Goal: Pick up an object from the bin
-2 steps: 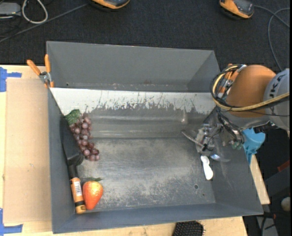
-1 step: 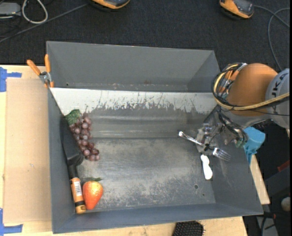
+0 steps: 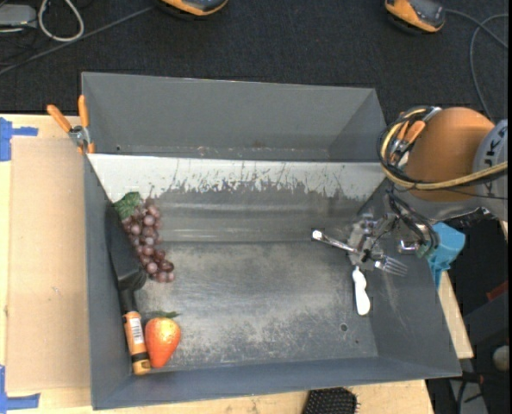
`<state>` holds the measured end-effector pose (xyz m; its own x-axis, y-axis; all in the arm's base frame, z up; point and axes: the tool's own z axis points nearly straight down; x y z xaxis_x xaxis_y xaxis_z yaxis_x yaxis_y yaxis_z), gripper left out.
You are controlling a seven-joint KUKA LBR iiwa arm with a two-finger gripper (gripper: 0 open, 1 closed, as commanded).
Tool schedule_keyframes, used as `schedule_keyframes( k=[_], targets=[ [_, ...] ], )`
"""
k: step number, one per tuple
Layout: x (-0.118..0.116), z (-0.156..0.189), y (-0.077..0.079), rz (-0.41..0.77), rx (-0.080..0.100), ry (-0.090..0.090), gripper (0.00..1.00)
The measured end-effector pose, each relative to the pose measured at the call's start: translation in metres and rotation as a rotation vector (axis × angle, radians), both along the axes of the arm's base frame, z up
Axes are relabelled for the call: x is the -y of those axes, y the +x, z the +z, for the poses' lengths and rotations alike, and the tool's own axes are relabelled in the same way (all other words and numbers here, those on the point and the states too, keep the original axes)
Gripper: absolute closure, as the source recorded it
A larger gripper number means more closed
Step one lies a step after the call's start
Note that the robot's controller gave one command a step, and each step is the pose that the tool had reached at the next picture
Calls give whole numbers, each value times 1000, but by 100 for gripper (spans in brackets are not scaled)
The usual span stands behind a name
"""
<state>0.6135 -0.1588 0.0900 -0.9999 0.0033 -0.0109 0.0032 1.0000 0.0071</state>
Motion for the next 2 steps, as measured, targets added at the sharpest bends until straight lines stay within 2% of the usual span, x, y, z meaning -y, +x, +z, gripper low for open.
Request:
schedule_keyframes(
  k=[1,2],
  targets=[
    [0,-21,5,0,-1,2,100],
    [-1,-20,4,19,2,0,100]
  ],
)
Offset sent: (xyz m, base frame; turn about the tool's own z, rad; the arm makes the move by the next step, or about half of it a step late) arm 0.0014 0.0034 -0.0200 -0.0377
